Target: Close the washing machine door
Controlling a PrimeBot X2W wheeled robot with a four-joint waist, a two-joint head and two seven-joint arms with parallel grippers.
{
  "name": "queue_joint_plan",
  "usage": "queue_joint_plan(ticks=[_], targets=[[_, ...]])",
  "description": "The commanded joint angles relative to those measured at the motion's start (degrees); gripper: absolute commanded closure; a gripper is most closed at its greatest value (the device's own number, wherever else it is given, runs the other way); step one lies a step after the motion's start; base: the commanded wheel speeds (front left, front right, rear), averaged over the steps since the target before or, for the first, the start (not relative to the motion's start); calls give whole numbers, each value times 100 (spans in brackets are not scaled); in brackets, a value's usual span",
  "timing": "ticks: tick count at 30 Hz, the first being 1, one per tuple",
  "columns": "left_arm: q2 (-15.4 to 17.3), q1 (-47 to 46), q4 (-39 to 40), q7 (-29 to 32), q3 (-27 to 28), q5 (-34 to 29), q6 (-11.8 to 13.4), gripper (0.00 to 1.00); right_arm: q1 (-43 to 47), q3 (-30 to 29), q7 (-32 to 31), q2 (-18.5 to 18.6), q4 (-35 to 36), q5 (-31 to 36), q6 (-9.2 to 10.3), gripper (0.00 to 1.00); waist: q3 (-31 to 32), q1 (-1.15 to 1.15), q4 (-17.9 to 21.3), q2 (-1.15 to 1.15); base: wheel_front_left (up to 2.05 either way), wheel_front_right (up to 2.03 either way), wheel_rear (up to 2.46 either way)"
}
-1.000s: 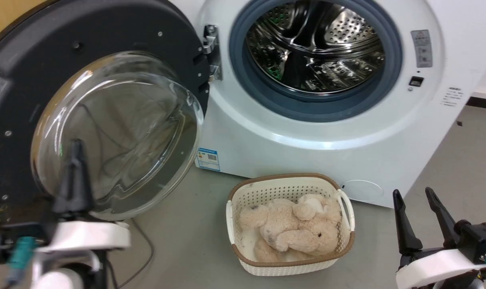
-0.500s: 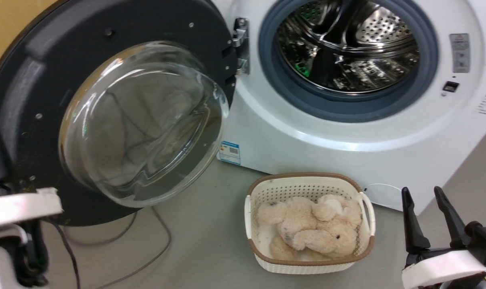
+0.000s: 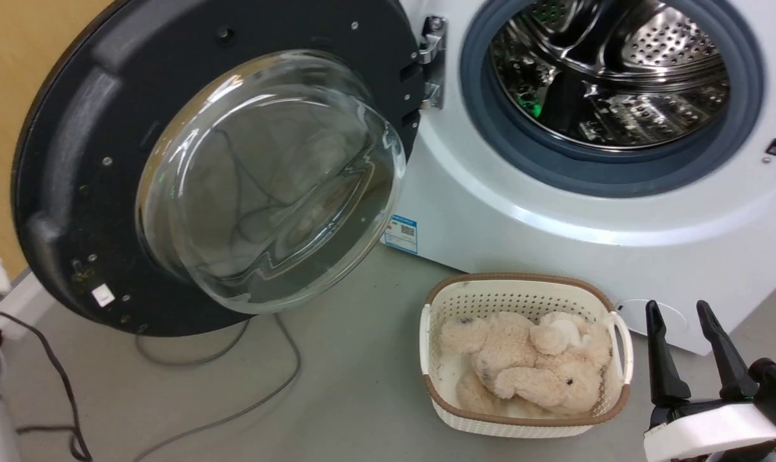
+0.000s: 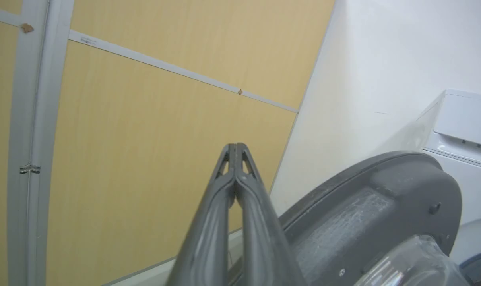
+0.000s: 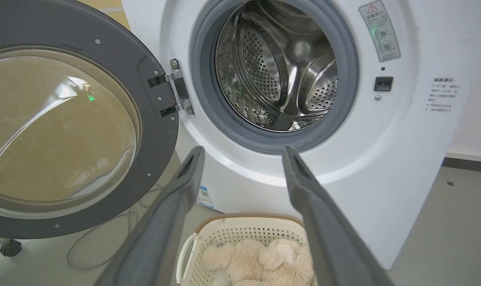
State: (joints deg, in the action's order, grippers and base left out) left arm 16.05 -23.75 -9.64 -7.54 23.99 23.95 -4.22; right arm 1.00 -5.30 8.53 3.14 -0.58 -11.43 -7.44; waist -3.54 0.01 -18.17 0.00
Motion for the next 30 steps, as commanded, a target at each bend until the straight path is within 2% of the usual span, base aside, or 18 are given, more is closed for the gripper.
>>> queue_joint_plan(ticks=[1,10,18,24,30], targets=[[109,-217,-111,0,71,105,-33,100,55,-8,60,-15,-14,-38,-3,0,-26,-1,-44,0,0,0,0],[653,-1267,-1453,602,-29,558,-47,100,-53,-16,167,-17,-42,-100,-3,0,-234,-1,-184,0,0,0,0],[964,-1974,-2377,1756,-190,1062,-94,100,-127,-68,262,-19,-65,-160,-3,0,-474,-1,-196,0,0,0,0],[1077,-2223,-2742,2676,-222,1651,-162,100,-173,-58,334,-20,-98,-241,-4,0,-593,-1,-242,0,0,0,0],[1137,-2100,-2540,3455,-383,2390,-204,100,-229,-42,406,-22,-143,-359,-4,0,-657,-1,-317,0,0,0,0]])
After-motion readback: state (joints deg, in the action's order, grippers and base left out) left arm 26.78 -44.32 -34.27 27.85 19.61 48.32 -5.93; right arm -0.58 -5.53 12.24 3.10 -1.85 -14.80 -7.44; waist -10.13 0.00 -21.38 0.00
